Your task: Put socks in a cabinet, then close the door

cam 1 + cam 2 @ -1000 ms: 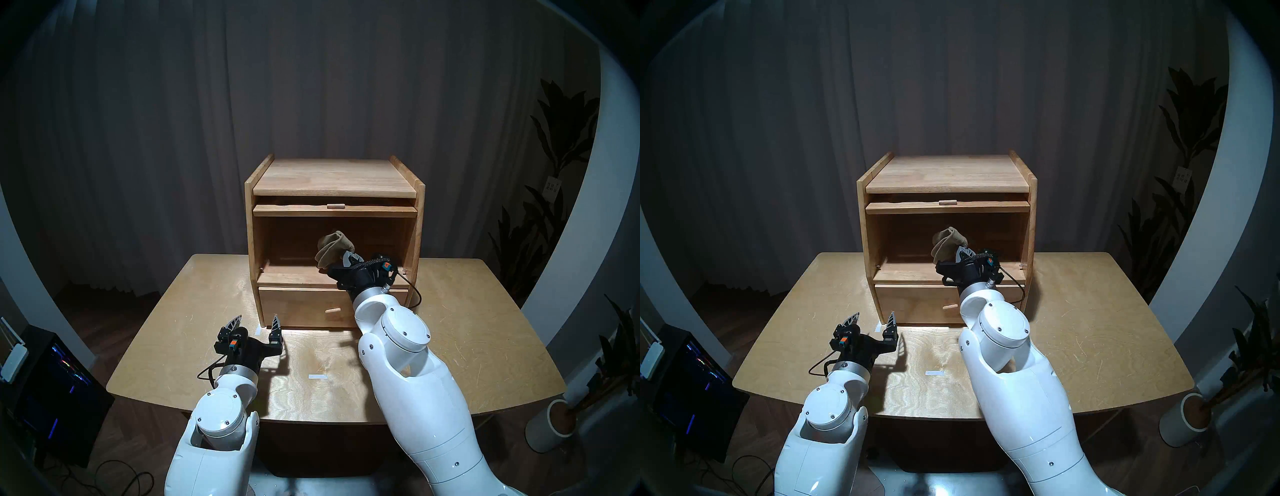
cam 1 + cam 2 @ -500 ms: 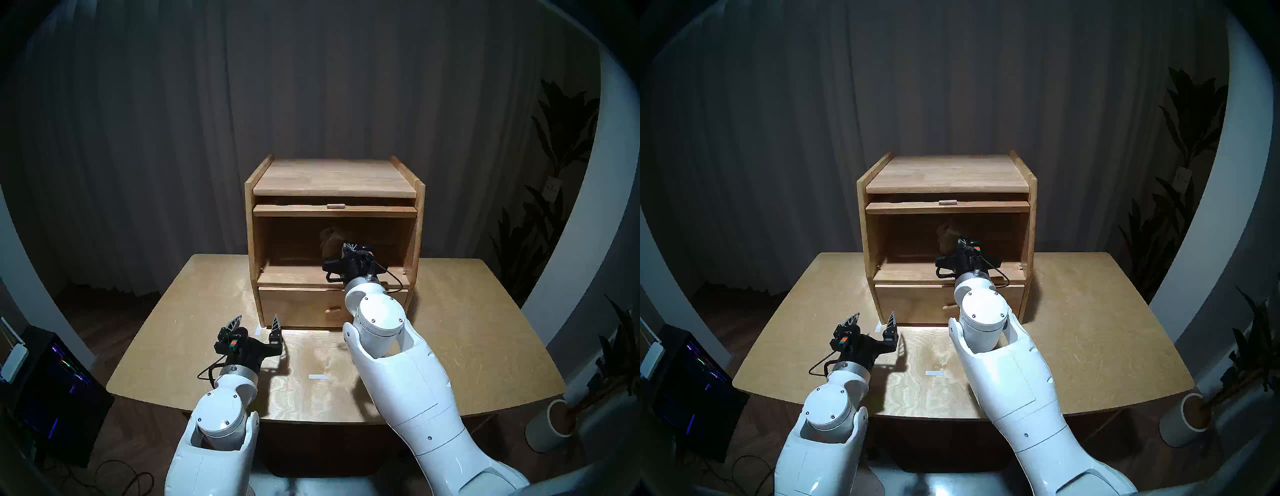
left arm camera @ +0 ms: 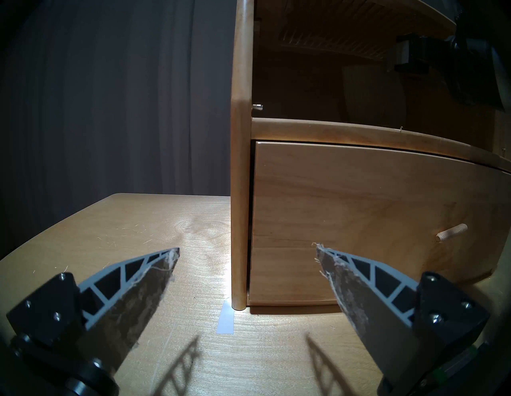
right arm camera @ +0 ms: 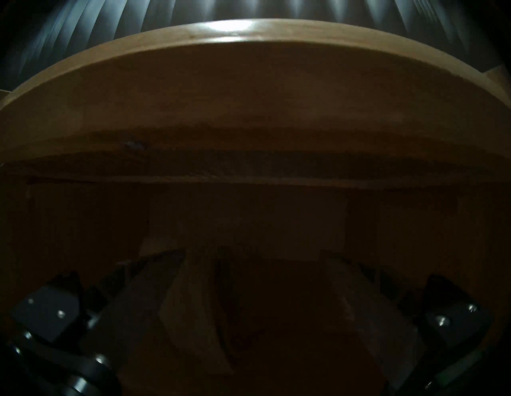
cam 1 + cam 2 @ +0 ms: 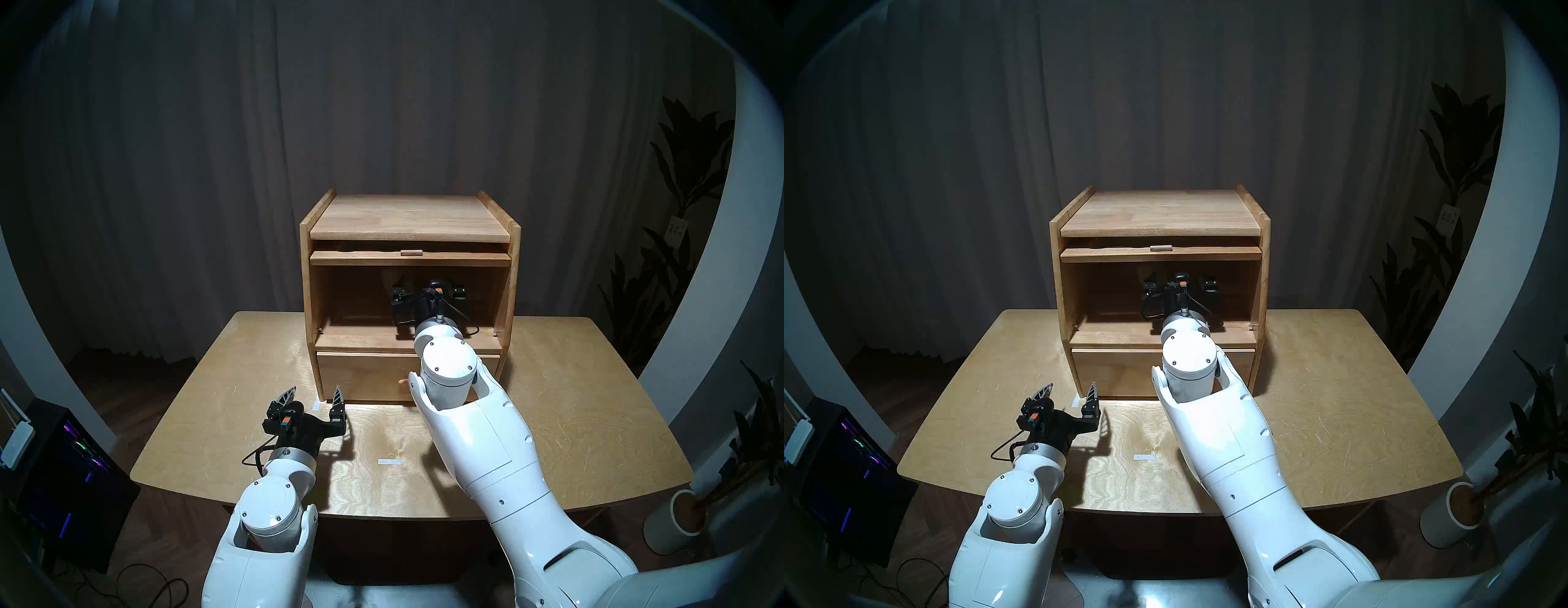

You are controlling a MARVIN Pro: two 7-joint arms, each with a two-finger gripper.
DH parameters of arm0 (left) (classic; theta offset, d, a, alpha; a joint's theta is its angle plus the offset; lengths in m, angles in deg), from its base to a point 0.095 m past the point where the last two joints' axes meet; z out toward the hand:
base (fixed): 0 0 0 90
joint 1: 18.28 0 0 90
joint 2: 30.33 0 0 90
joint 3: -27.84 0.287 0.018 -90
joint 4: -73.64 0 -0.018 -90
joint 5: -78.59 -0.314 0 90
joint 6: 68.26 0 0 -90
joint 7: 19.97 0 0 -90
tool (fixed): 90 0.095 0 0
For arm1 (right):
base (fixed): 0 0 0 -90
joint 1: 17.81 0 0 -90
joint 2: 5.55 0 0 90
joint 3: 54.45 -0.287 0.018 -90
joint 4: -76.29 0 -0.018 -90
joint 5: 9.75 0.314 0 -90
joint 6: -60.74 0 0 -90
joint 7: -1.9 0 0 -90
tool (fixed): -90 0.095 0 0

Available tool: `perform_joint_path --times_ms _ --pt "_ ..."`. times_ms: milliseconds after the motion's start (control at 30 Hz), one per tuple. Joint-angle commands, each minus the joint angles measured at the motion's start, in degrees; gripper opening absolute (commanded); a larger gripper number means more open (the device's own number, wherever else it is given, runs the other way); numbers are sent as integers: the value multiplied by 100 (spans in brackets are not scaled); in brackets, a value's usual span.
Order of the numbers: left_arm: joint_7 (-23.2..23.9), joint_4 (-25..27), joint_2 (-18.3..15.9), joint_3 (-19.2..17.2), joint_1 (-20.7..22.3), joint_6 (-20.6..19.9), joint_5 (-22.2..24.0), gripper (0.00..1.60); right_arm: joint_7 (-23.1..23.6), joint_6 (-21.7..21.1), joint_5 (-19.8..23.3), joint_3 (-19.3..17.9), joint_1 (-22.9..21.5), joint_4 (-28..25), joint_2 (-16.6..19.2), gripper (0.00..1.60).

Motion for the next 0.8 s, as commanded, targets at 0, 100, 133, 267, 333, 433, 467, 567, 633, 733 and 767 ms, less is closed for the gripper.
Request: perform_joint_path --times_ms 0,100,133,267,333,433,467,567,633,733,767 --pt "0 161 -3 -16 34 37 9 160 12 403 -407 33 -709 232 -10 160" --pt "0 171 -3 -17 28 35 10 160 20 534 -418 9 -619 38 72 160" --pt "1 173 -3 -17 27 34 10 160 55 547 -431 24 -518 -134 124 160" --pt "1 172 -3 -17 28 33 9 160 81 732 -297 -2 -291 -335 87 160" --pt "0 165 -2 -17 32 34 8 160 89 793 -294 30 -107 -485 132 160" --pt "-1 154 -2 -16 37 34 6 160 54 843 -236 20 173 -604 148 160" --pt "-1 154 -2 -16 37 34 6 160 54 843 -236 20 173 -604 148 160" --pt "-1 144 -2 -15 41 33 5 160 29 853 -194 22 619 -802 257 160" --pt "-1 141 -2 -15 42 33 5 160 34 840 -175 65 738 -905 309 160" --pt "-1 134 -2 -14 45 32 4 160 5 769 -63 257 1009 -1188 518 160" --pt "-1 134 -2 -14 45 32 4 160 5 769 -63 257 1009 -1188 518 160"
